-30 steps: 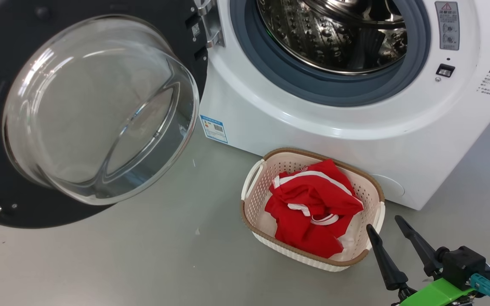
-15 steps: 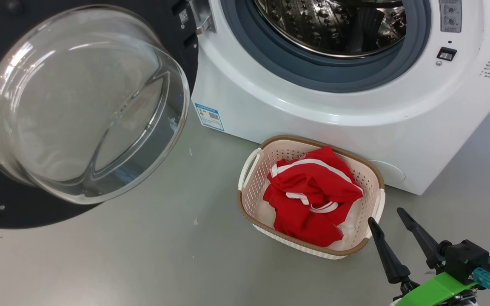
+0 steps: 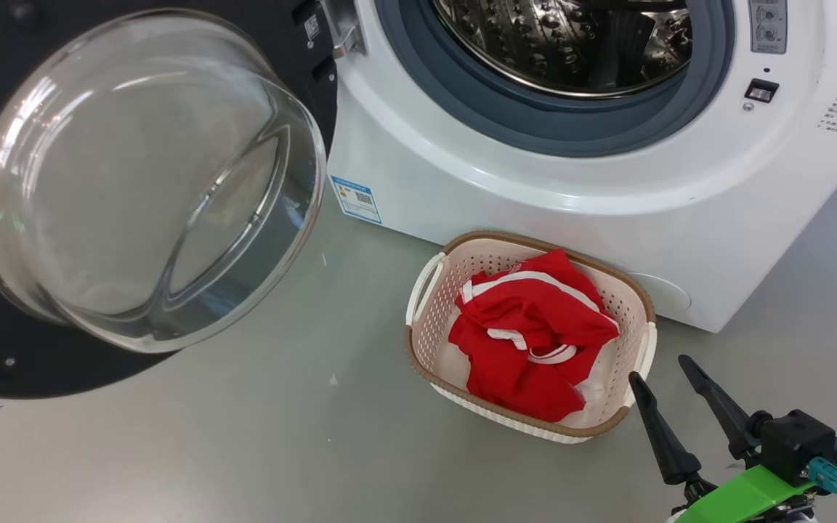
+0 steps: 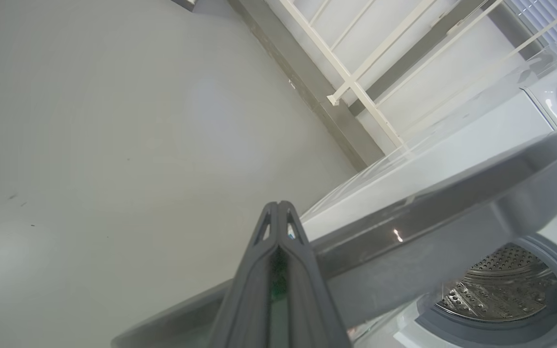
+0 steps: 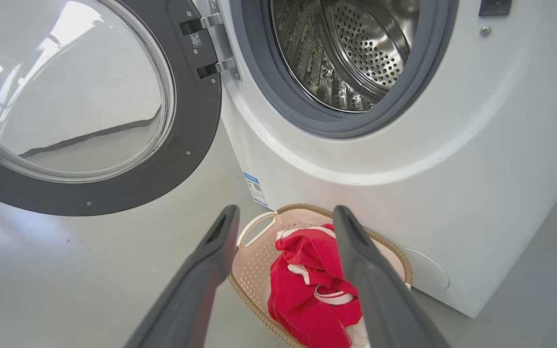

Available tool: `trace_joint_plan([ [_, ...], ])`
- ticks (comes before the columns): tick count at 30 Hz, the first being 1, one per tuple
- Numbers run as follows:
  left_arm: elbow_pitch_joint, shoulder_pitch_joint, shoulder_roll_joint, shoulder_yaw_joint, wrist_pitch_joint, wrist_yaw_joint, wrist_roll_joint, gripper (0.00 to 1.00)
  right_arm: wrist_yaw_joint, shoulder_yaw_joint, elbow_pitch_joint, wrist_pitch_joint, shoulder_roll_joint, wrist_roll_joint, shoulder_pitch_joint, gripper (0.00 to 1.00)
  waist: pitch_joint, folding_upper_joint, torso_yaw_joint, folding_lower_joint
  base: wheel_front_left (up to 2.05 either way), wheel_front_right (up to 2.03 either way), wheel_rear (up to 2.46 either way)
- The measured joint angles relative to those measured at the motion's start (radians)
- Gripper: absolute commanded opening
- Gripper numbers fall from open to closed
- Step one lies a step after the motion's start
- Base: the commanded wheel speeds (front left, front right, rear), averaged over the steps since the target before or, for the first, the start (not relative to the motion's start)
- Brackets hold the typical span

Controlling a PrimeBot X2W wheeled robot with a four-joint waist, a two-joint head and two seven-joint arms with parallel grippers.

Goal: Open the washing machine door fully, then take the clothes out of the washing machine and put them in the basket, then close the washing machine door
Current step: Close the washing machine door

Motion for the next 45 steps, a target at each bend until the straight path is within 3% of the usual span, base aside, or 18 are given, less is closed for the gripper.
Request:
trace_joint_plan([
  [12, -0.184, 0.122, 0.024, -0.032, 0.162, 0.000, -0.119, 0.00, 0.000, -0.002, 0.004, 0.000, 0.007, 0.000, 0.000, 1.00, -0.033, 0.0000, 0.003, 0.0000, 0.00, 0.00, 0.00],
  [21, -0.382, 0.236, 0.025, -0.112, 0.277, 0.000, -0.229, 0.00, 0.000, -0.001, 0.007, 0.000, 0.027, 0.000, 0.002, 1.00, -0.076, 0.0000, 0.000, 0.0000, 0.00, 0.00, 0.00],
  [33, -0.649, 0.342, 0.026, -0.201, 0.330, 0.000, -0.364, 0.00, 0.000, -0.006, 0.006, 0.000, 0.032, 0.000, 0.006, 1.00, -0.099, 0.0000, -0.036, 0.0000, 0.00, 0.00, 0.00],
  [45, -0.879, 0.362, 0.010, -0.371, 0.309, 0.000, -0.379, 0.00, 0.000, -0.030, 0.003, 0.000, 0.040, 0.000, 0.010, 1.00, -0.108, 0.0000, -0.111, 0.0000, 0.00, 0.00, 0.00],
])
